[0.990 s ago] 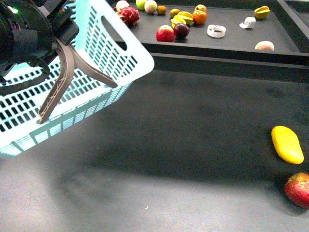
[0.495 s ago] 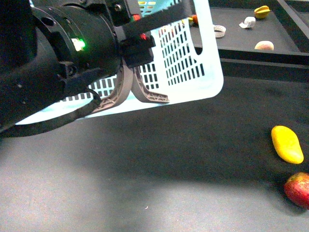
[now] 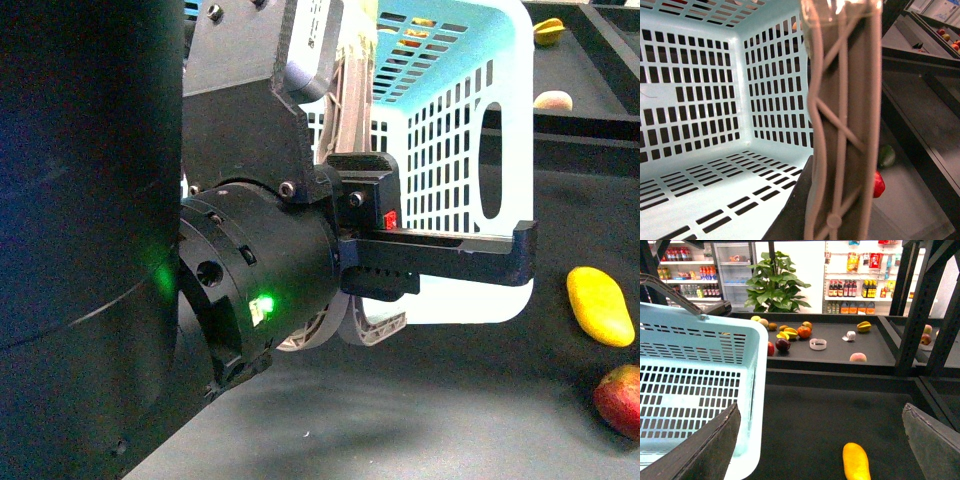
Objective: Pick mango with right arm and hold basket with left
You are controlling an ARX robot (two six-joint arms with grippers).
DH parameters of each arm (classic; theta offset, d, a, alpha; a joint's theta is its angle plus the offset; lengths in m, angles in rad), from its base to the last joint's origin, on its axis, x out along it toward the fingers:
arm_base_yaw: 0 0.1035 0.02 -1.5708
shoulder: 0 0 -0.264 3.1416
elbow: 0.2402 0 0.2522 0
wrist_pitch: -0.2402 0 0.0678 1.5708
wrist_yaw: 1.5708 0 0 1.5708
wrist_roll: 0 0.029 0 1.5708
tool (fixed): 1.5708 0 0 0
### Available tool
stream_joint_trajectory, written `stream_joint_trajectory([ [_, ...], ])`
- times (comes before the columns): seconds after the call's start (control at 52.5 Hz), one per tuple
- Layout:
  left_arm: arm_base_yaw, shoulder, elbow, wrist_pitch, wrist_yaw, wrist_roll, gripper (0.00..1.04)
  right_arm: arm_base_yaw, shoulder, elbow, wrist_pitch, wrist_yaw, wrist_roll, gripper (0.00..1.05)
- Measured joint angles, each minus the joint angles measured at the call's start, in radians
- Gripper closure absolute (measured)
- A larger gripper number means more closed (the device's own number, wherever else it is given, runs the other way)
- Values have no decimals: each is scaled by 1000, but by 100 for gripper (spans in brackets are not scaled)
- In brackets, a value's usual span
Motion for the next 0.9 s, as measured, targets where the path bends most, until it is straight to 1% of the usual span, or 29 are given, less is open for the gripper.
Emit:
stream_joint_trajectory([
  [0.495,-5,-23,-19,-2,-26,-2,99,0,0,0,0,0,0,8],
  [0.743,-4,-23,-19,-2,-25,-2,99,0,0,0,0,0,0,8],
  [0.762,-4,-23,-19,-2,-24,-2,99,1,1,0,-1,5,0,8],
  [0.838,-4,-23,-20,-2,-24,-2,99,23,60,24,-53,136,23,8],
  [0.857,-4,-23,-21,-2,-24,-2,99,19,100,28,-42,168,26,8],
  [0.876,-4,-24,-21,-2,-24,-3,99,-4,169,31,-8,183,29,8],
  [0.895,-4,-25,-21,-2,-24,-3,99,-25,218,31,24,180,32,8],
])
